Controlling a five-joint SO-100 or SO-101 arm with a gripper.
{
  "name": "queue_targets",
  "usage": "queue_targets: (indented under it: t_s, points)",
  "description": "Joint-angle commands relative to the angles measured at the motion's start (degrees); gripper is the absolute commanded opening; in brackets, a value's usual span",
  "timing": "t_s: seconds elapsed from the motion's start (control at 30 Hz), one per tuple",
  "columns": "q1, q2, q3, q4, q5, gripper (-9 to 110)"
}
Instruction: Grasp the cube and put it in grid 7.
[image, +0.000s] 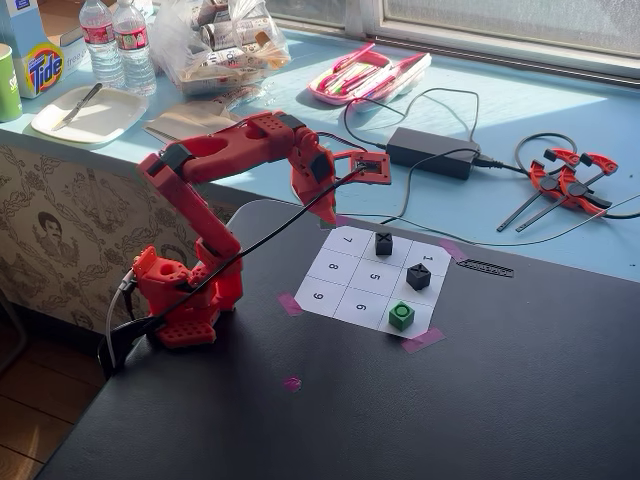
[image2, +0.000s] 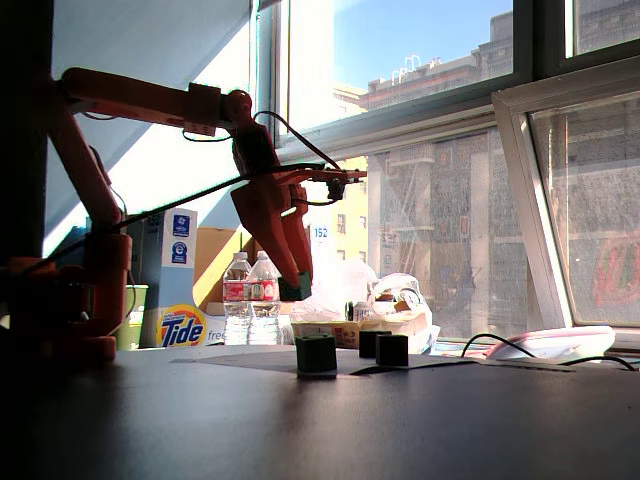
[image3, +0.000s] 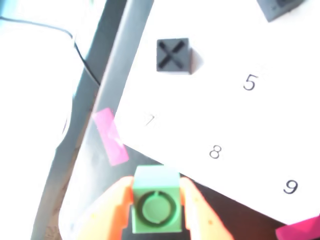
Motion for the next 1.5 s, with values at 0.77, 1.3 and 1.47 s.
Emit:
queue_targets:
  t_s: [0.77, 1.3, 1.47]
  points:
    - [-0.2, -14.2, 2.4, -23.0, 1.2, 8]
    - [1.8, -12.8, 3.3, -21.5, 2.7, 19]
    - [2.1, -12.0, 3.3, -21.6, 4.2, 22]
